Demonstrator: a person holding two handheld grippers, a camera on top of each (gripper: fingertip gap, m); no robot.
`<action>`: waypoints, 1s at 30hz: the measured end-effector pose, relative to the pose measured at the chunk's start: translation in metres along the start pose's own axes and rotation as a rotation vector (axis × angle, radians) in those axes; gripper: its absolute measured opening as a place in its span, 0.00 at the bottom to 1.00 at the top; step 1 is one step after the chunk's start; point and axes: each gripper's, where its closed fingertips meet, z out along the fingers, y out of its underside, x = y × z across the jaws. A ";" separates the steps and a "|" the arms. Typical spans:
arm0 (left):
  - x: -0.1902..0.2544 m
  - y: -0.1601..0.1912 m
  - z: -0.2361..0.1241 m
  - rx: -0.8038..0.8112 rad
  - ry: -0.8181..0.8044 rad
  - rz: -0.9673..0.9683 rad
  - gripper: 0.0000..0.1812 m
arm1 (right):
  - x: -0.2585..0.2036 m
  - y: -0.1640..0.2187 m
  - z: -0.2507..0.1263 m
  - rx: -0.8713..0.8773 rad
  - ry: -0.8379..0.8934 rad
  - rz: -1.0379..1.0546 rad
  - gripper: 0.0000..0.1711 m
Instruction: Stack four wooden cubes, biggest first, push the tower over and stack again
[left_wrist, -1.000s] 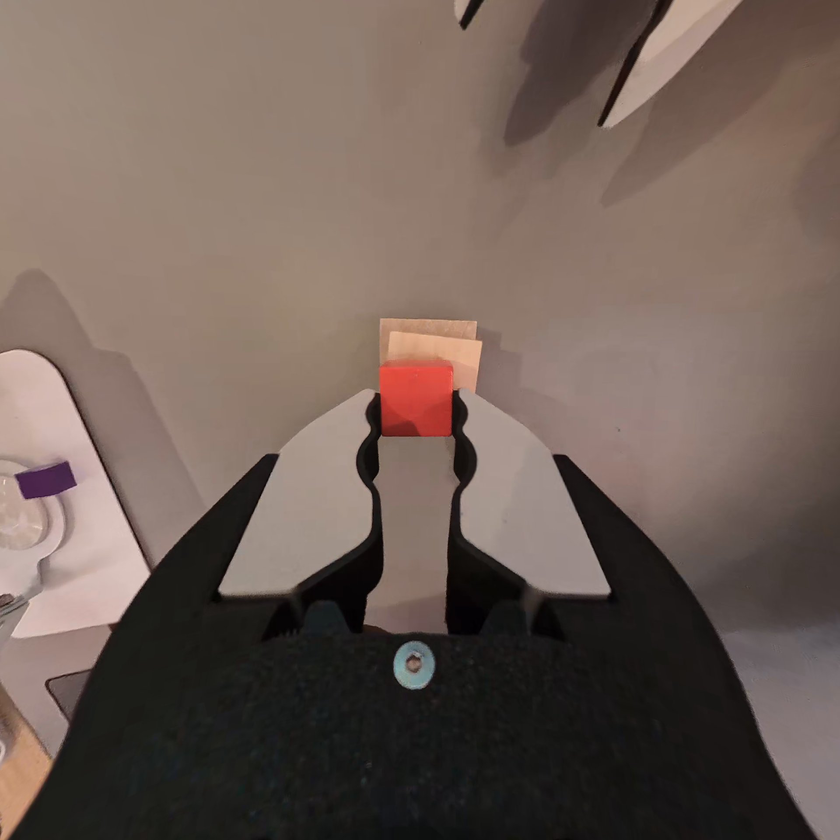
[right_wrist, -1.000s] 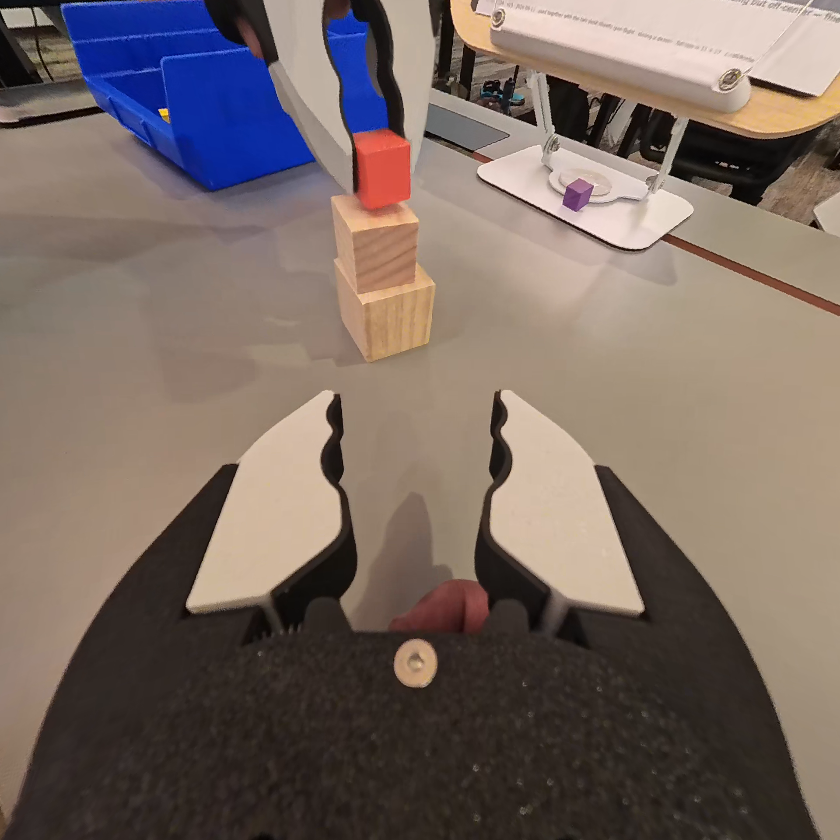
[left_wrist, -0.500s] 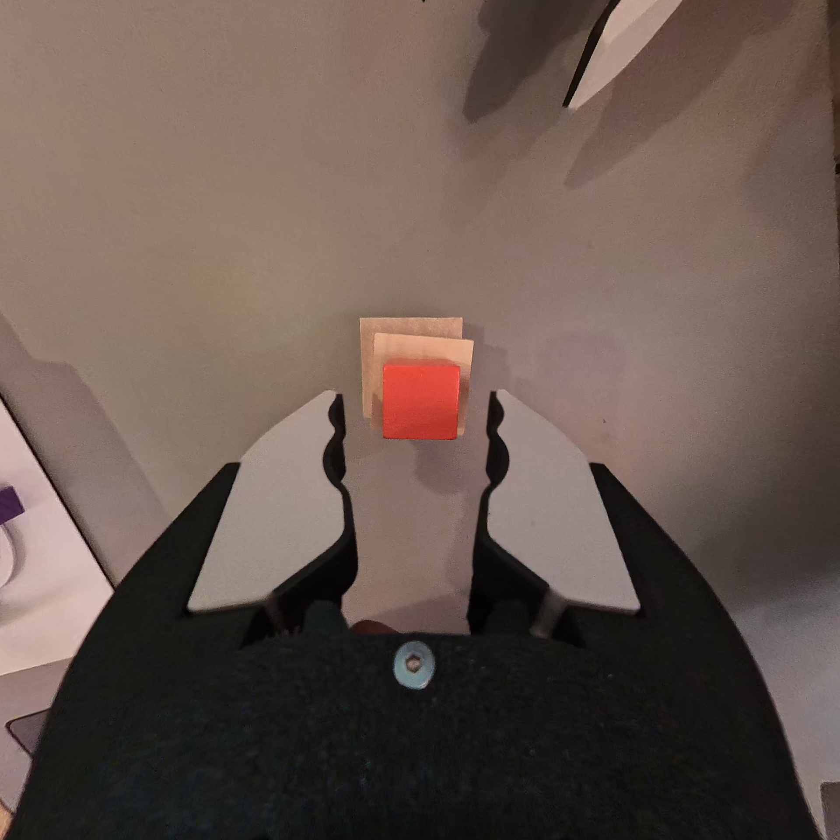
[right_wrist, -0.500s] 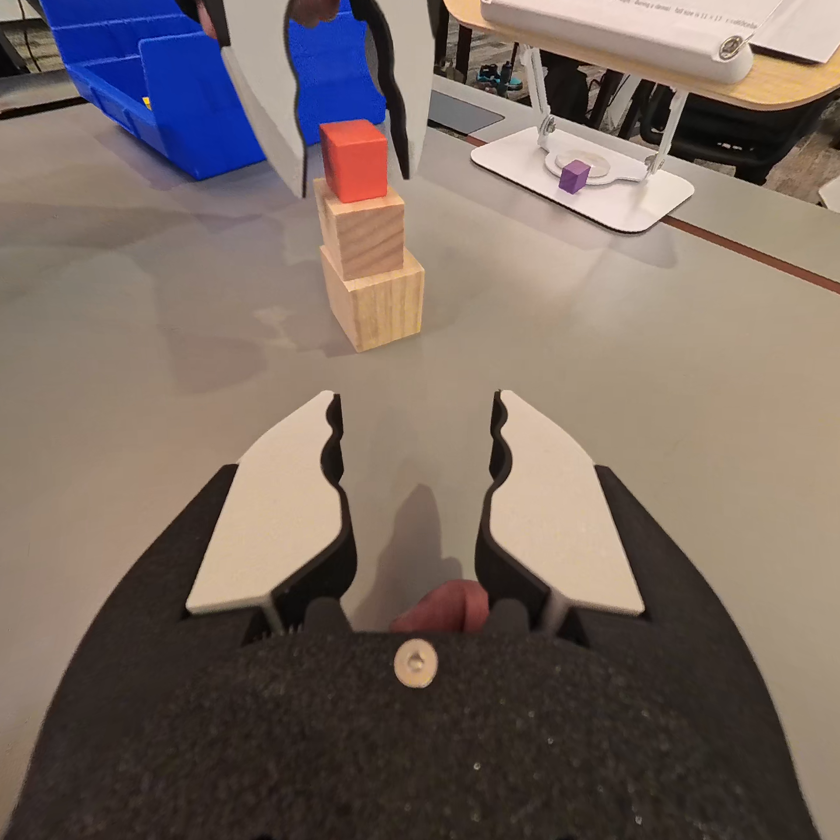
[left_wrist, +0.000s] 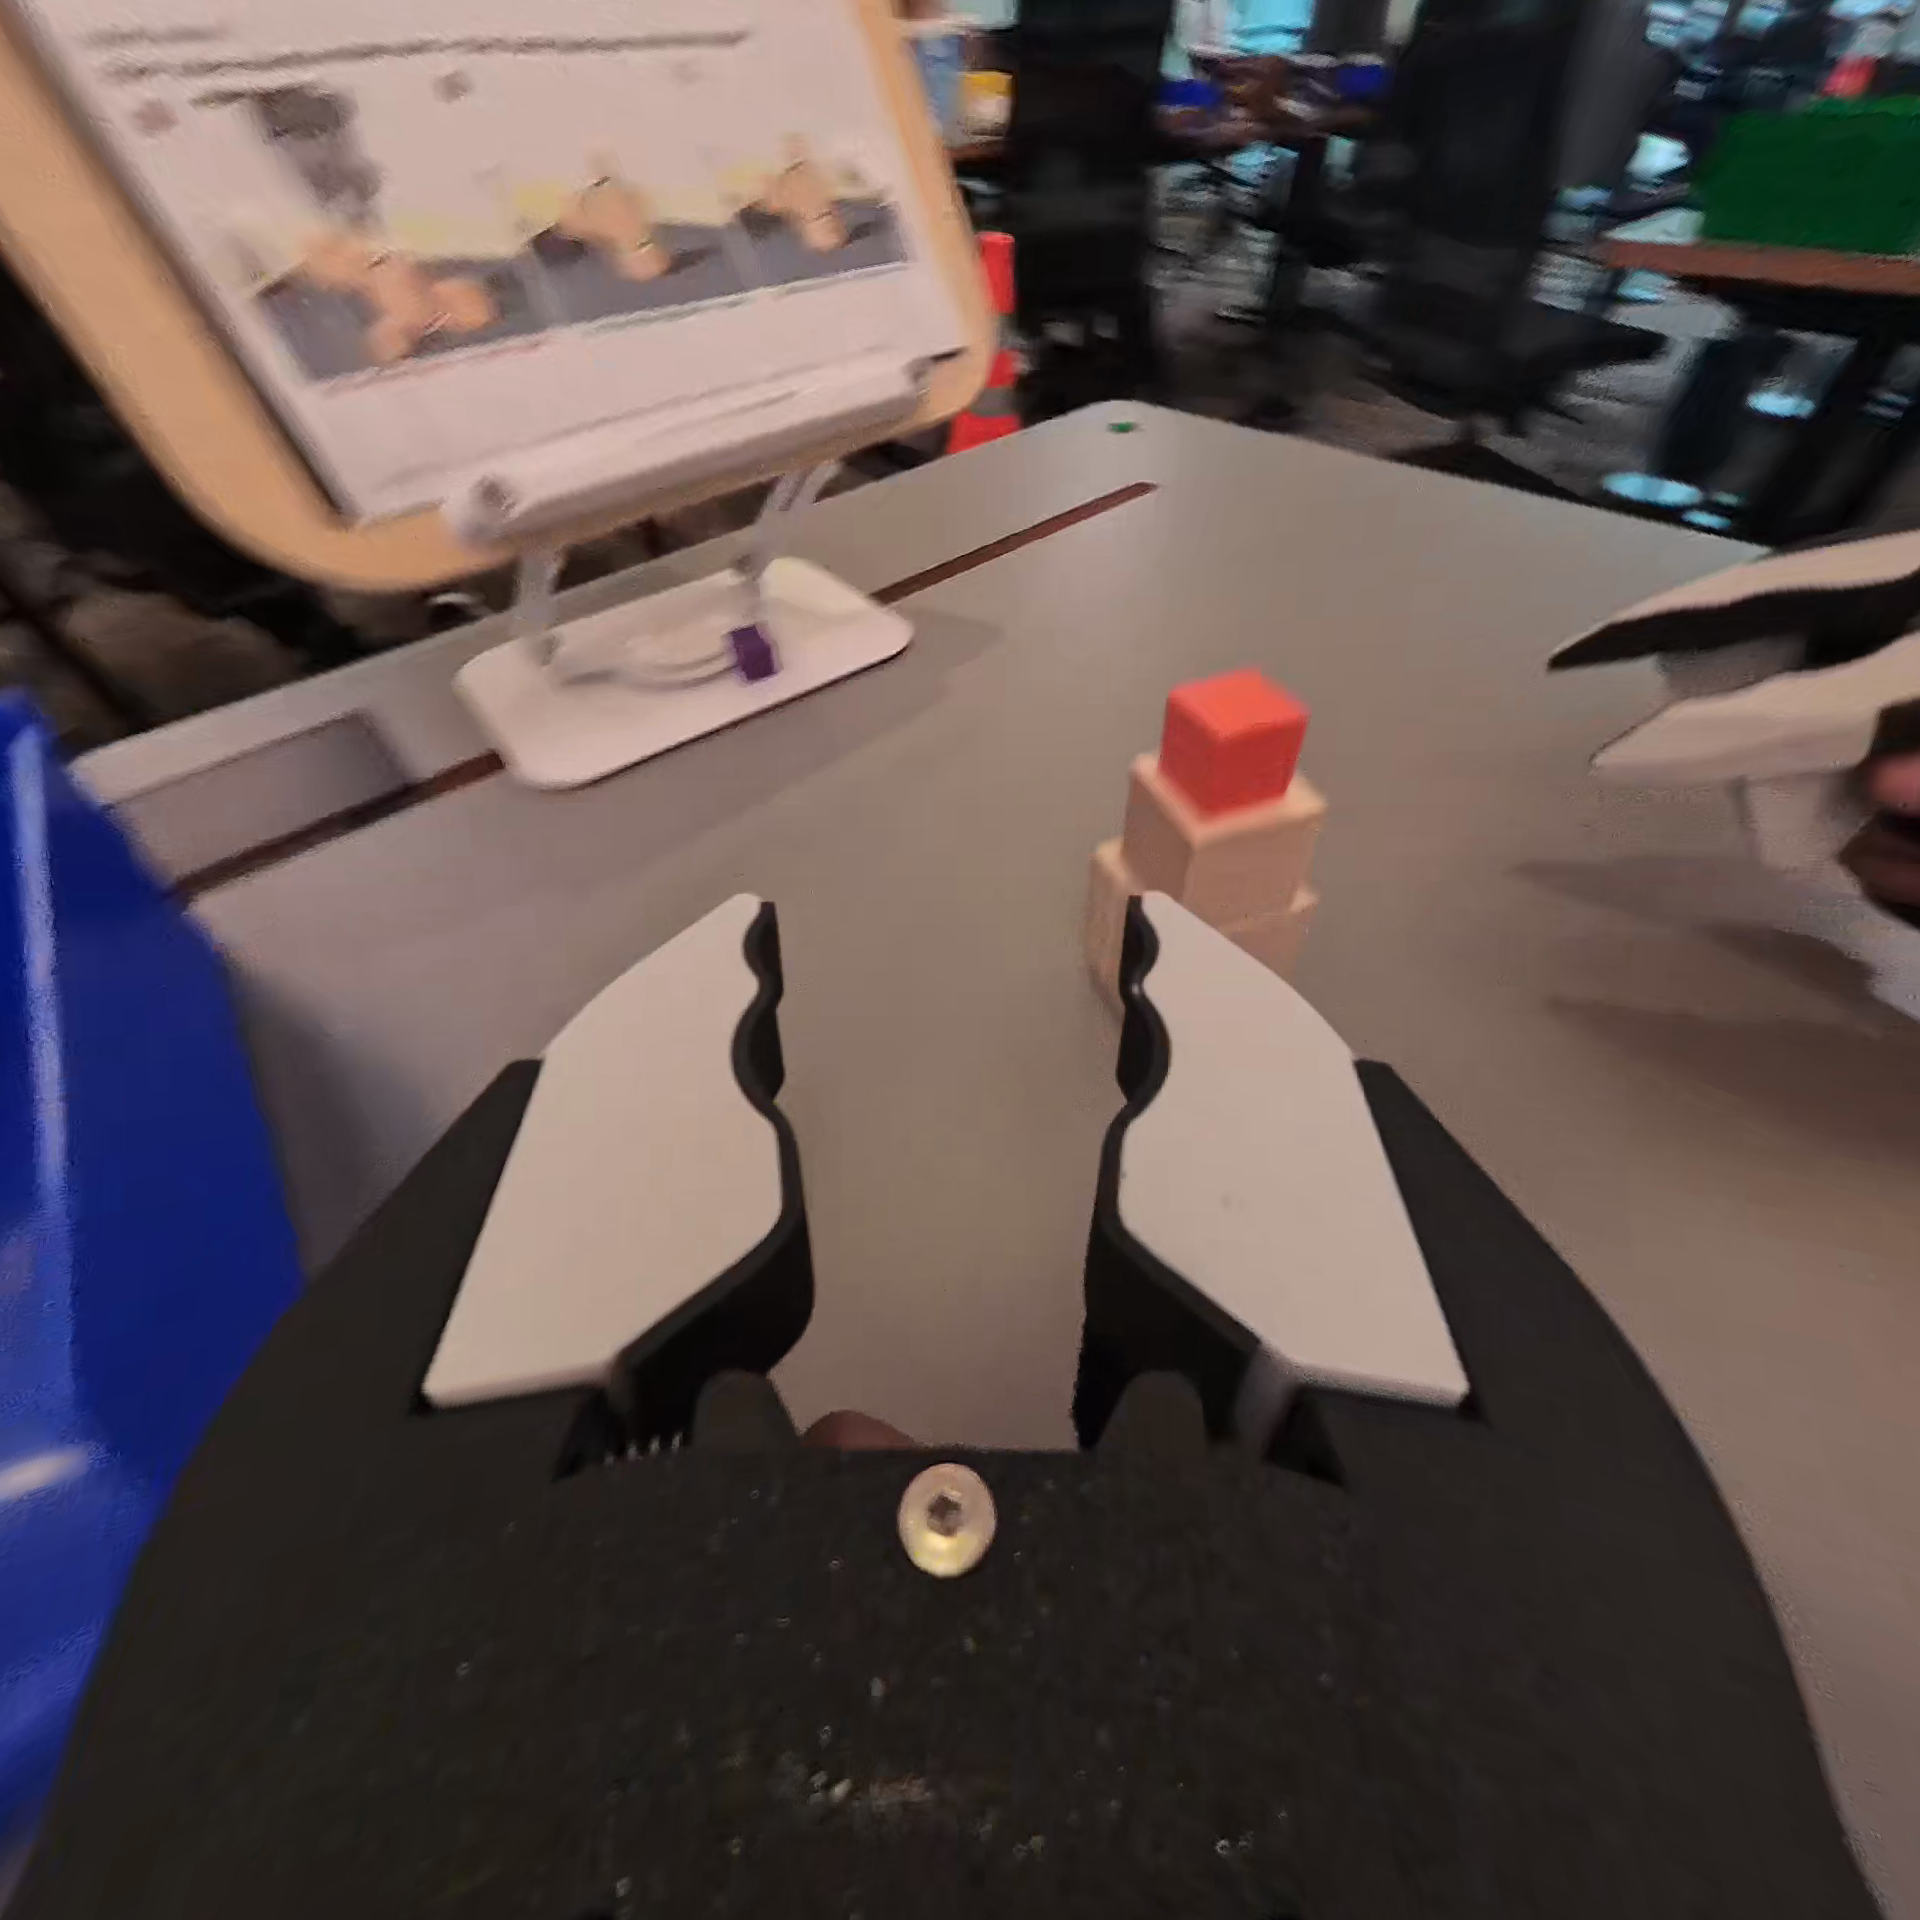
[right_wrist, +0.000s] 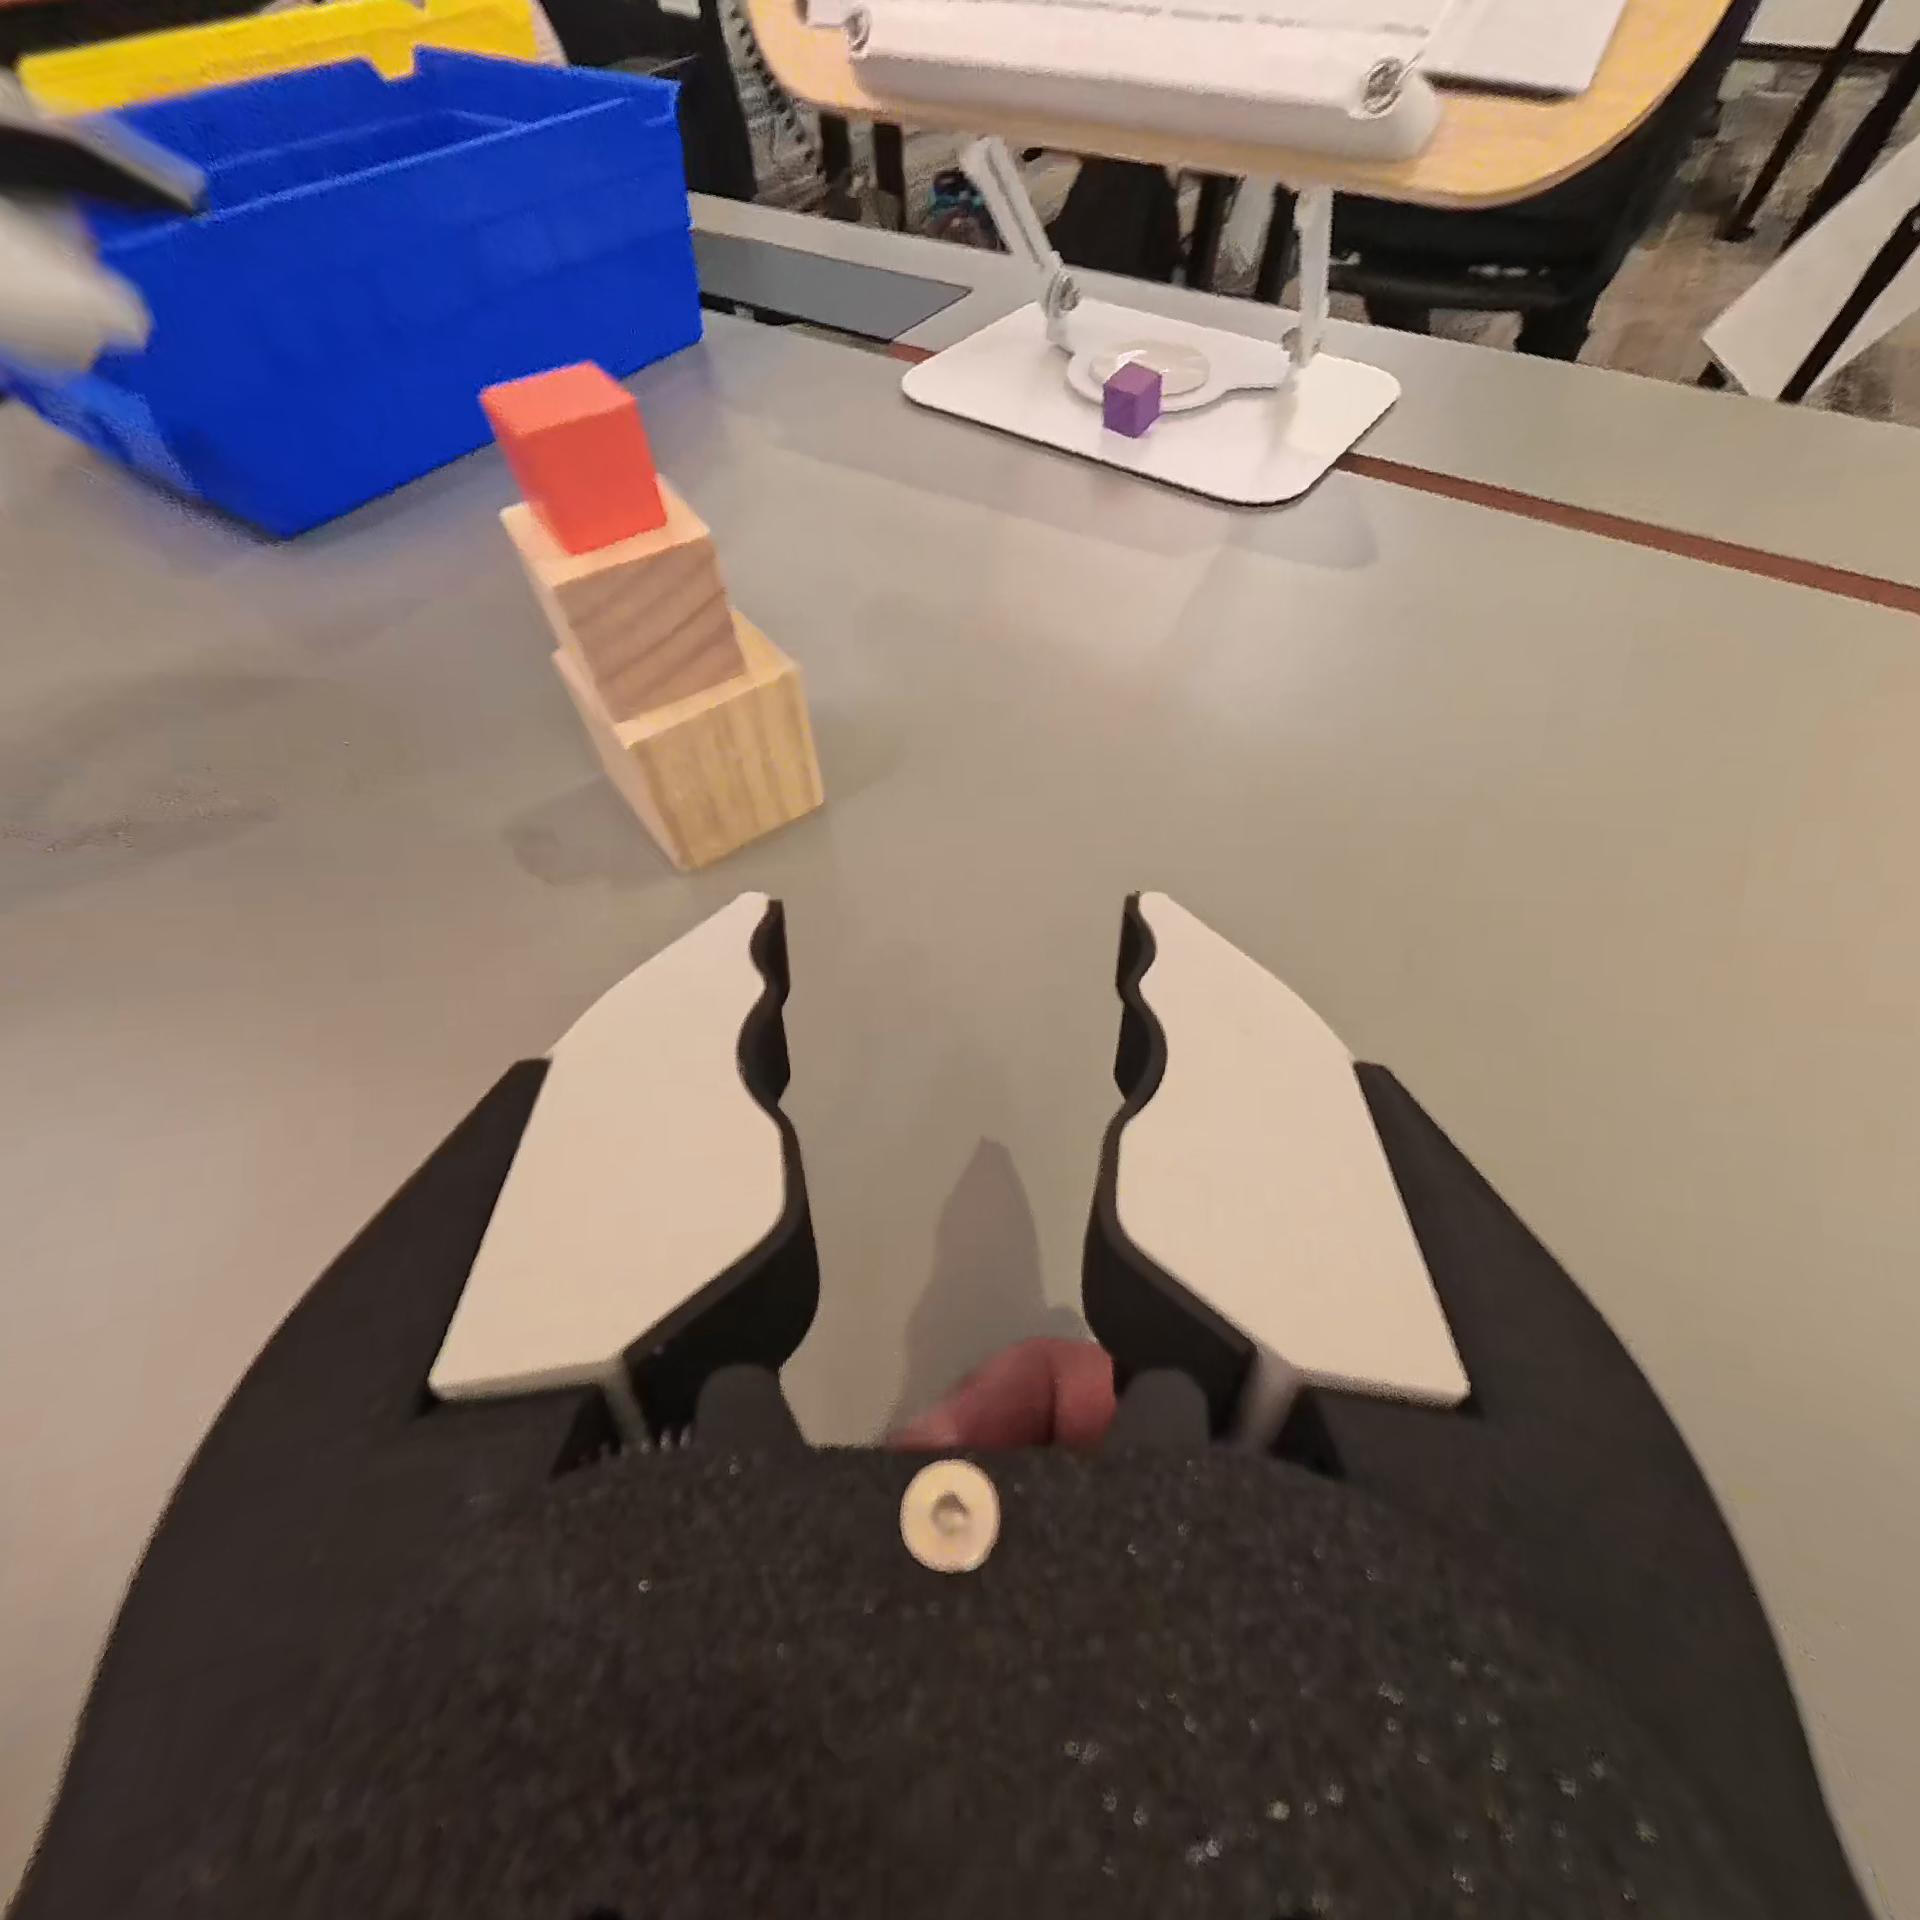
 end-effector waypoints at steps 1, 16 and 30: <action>-0.004 0.016 -0.010 0.001 -0.073 -0.029 0.34 | 0.002 -0.006 0.006 0.011 0.013 0.000 0.35; 0.000 0.047 -0.043 0.061 -0.209 -0.105 0.36 | 0.048 -0.096 0.248 -0.033 0.081 -0.114 0.38; 0.018 0.040 -0.043 0.102 -0.160 -0.039 0.34 | 0.083 -0.089 0.321 -0.205 0.348 0.047 0.36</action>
